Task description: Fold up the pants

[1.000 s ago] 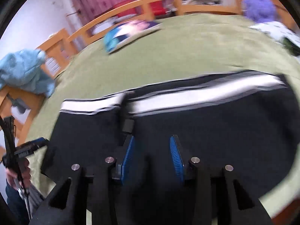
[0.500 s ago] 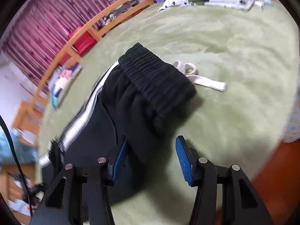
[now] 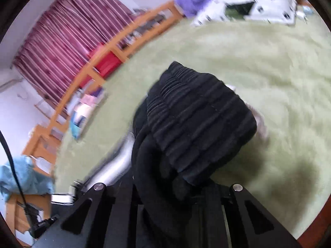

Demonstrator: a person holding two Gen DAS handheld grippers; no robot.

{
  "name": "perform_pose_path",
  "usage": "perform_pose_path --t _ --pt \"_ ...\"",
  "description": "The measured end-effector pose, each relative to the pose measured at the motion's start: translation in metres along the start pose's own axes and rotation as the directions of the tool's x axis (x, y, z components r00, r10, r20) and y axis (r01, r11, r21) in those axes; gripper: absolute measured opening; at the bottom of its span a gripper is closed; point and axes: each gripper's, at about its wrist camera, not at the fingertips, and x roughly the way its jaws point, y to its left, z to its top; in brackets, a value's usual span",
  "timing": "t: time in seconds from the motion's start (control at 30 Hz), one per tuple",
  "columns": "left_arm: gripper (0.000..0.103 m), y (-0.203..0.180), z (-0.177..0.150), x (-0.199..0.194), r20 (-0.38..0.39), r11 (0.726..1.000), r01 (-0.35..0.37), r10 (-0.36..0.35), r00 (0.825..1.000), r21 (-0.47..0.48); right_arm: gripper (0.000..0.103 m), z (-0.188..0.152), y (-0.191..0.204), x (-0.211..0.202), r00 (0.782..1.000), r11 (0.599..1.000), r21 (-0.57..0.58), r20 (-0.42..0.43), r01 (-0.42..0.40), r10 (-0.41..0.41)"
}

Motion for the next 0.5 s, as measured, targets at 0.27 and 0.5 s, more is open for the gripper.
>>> perform_pose_path --t 0.27,0.5 --pt "0.009 0.043 0.023 -0.093 0.102 0.993 -0.116 0.117 0.988 -0.007 0.015 -0.019 0.105 -0.007 0.984 0.98 -0.091 -0.045 -0.175 0.172" --pt "0.014 0.107 0.013 -0.076 0.019 0.962 -0.273 0.274 0.962 -0.018 0.018 -0.077 0.094 0.077 0.975 0.993 -0.08 -0.213 -0.081 0.063"
